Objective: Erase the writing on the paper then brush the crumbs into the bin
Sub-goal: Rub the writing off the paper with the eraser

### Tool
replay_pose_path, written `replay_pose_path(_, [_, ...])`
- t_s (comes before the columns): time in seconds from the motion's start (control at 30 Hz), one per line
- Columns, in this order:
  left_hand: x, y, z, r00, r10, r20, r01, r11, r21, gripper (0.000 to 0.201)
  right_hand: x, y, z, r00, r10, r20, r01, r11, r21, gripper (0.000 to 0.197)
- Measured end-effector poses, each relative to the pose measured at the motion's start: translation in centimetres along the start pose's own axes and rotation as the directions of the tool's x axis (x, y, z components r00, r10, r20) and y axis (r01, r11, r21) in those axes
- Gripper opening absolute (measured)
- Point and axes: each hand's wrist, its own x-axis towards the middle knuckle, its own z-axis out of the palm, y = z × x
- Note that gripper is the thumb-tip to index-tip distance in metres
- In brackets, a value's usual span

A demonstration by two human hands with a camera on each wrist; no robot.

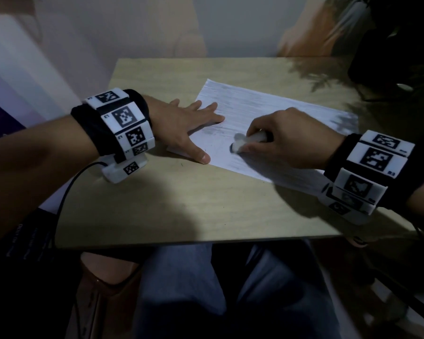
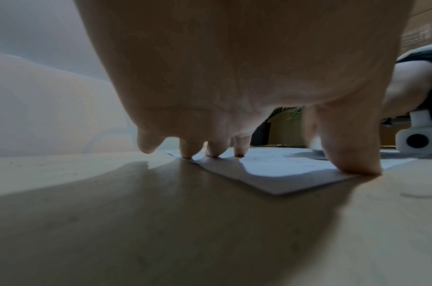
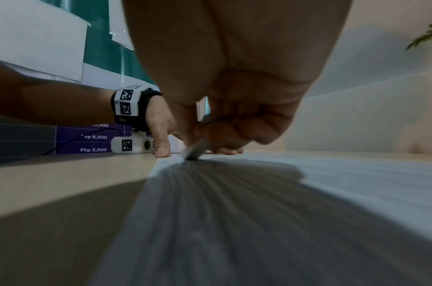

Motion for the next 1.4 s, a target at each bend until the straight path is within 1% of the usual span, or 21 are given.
replay_pose_path(0.03, [0.0,0.0,0.0,1.000,0.000,0.000,0.000,1.000,-0.002,0.119,0.1,0.2,0.0,0.999,0.008,-0.044,-0.010,0.999,-0.037,0.044])
replay_pose_path(0.07, [0.0,0.0,0.0,1.000,0.000,0.001,0.000,1.000,-0.003,0.119,0.1,0.2,0.0,0.998,0.003,-0.061,-0.006,0.998,-0.056,0.041])
replay_pose_path(0.13, [0.0,0.0,-0.1,1.000,-0.001,0.004,0.001,1.000,0.004,0.118,-0.1,-0.3,0.2,0.999,-0.035,0.000,0.035,0.999,-0.026,0.036])
replay_pose_path(0.2, [0.0,0.0,-0.1,1.000,-0.001,0.007,0.001,1.000,0.013,0.117,-0.4,-0.9,0.2,0.994,-0.060,0.090,0.057,0.998,0.033,0.040])
replay_pose_path(0.23, [0.0,0.0,-0.1,1.000,-0.001,0.007,0.001,1.000,0.012,0.117,-0.3,-0.9,0.2,0.995,-0.054,0.087,0.051,0.998,0.036,0.043])
replay_pose_path(0.33, [-0.1,0.0,0.0,1.000,0.003,0.001,-0.003,1.000,-0.002,0.117,0.2,-0.2,0.3,0.999,0.005,-0.052,-0.008,0.998,-0.059,0.042])
replay_pose_path(0.37, [-0.1,0.1,0.0,1.000,0.002,0.000,-0.002,1.000,-0.003,0.117,0.2,-0.1,0.3,0.998,0.003,-0.066,-0.008,0.997,-0.071,0.040])
replay_pose_path(0.43, [-0.1,0.1,-0.1,1.000,0.001,0.001,-0.001,1.000,0.005,0.116,0.0,-0.5,0.6,0.999,-0.049,-0.004,0.048,0.999,-0.024,0.038])
replay_pose_path(0.5, [-0.1,0.2,-0.1,1.000,-0.001,0.002,0.001,1.000,0.012,0.113,-0.1,-0.8,0.6,0.995,-0.070,0.067,0.068,0.997,0.032,0.042])
replay_pose_path(0.53, [-0.1,0.2,-0.1,1.000,-0.001,0.002,0.001,1.000,0.009,0.112,0.0,-0.7,0.5,0.997,-0.048,0.054,0.047,0.999,0.026,0.046])
replay_pose_path(0.6, [-0.1,0.1,-0.1,1.000,0.001,0.001,-0.001,1.000,0.000,0.112,0.5,-0.2,0.4,0.999,0.008,-0.035,-0.010,0.999,-0.045,0.049])
replay_pose_path(0.67, [-0.1,0.1,-0.1,1.000,0.001,0.001,-0.001,1.000,0.002,0.114,0.7,-0.1,0.5,0.996,0.007,-0.086,-0.014,0.996,-0.089,0.048])
replay_pose_path(0.77, [0.0,0.1,-0.1,1.000,0.003,0.003,-0.003,1.000,0.005,0.115,0.6,-0.5,0.7,0.998,-0.060,-0.023,0.058,0.996,-0.061,0.051])
replay_pose_path(0.97, [0.0,0.0,0.0,1.000,0.006,-0.011,-0.006,1.000,-0.011,0.113,0.7,-0.2,0.6,0.996,-0.068,0.057,0.075,0.988,-0.132,0.040])
replay_pose_path(1.03, [0.0,0.0,-0.1,1.000,0.008,-0.008,-0.008,1.000,-0.011,0.114,0.7,-0.2,0.7,0.993,-0.117,0.030,0.120,0.990,-0.080,0.037])
replay_pose_path(1.1, [0.0,0.0,0.0,1.000,0.007,-0.011,-0.007,1.000,-0.006,0.114,0.7,-0.3,0.5,0.988,-0.155,-0.022,0.155,0.988,0.014,0.029])
replay_pose_path(1.13, [0.0,0.0,0.0,1.000,0.007,-0.016,-0.008,1.000,-0.007,0.112,0.5,-0.3,0.3,0.987,-0.156,-0.033,0.157,0.986,0.063,0.032])
replay_pose_path(1.2, [0.0,-0.1,0.0,0.999,0.015,-0.028,-0.016,1.000,-0.017,0.109,0.3,-0.4,0.1,0.983,-0.176,-0.042,0.180,0.974,0.136,0.047])
replay_pose_path(1.23, [0.1,-0.2,0.1,0.999,0.021,-0.032,-0.021,1.000,-0.020,0.108,0.3,-0.4,0.2,0.979,-0.199,-0.051,0.205,0.965,0.162,0.048])
replay_pose_path(1.3, [0.2,-0.2,0.1,0.999,0.023,-0.035,-0.024,1.000,-0.012,0.111,0.2,-0.4,0.1,0.974,-0.217,-0.064,0.226,0.949,0.222,0.039])
replay_pose_path(1.4, [0.3,-0.2,0.1,0.999,0.016,-0.028,-0.016,1.000,0.003,0.110,-0.1,-0.5,-0.4,0.987,-0.156,-0.040,0.160,0.932,0.325,0.027])
